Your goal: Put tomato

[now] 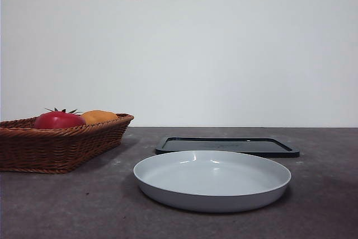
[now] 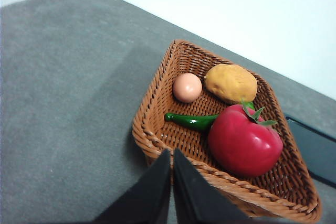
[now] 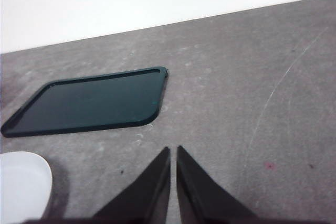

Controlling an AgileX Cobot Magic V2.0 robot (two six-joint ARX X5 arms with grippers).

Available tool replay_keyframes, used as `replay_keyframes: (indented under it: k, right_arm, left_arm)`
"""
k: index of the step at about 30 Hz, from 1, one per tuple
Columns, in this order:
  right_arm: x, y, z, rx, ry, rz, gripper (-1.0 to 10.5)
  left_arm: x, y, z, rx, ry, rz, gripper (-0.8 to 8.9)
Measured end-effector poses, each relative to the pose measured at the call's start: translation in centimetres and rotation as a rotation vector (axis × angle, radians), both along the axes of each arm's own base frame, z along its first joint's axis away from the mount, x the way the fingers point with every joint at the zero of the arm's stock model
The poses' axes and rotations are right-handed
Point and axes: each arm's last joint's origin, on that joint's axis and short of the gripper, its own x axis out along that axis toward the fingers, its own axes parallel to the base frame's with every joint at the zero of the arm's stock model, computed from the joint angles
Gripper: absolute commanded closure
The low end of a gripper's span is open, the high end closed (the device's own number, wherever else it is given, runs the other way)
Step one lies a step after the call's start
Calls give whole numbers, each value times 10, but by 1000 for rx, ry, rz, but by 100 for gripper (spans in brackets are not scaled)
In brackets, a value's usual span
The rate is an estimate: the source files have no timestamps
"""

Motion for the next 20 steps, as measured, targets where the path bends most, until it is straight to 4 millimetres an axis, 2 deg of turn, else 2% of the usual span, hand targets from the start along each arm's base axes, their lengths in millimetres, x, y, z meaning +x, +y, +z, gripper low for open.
replay_keyframes:
  k: [4,6,10,12,20]
  right_arm:
    - [0,2,0,58,13,44,936]
    - [-2,2,1,78,36,58,936]
    - [-5,2,10,94,82,60,936]
    - [-6,2,22,97,64,62,936]
    - [-11,3,81,98,62,103,936]
  left_arm:
    - [-2,-1,2,-42,38,-16,803]
    - [-6,-1,3,-61,120,-35,803]
    - [-8,-2,2,-75,195,-44,803]
    - [-9,-2,9,-79,186,-63,803]
    - [-15,-4,61,-84,122,-115,803]
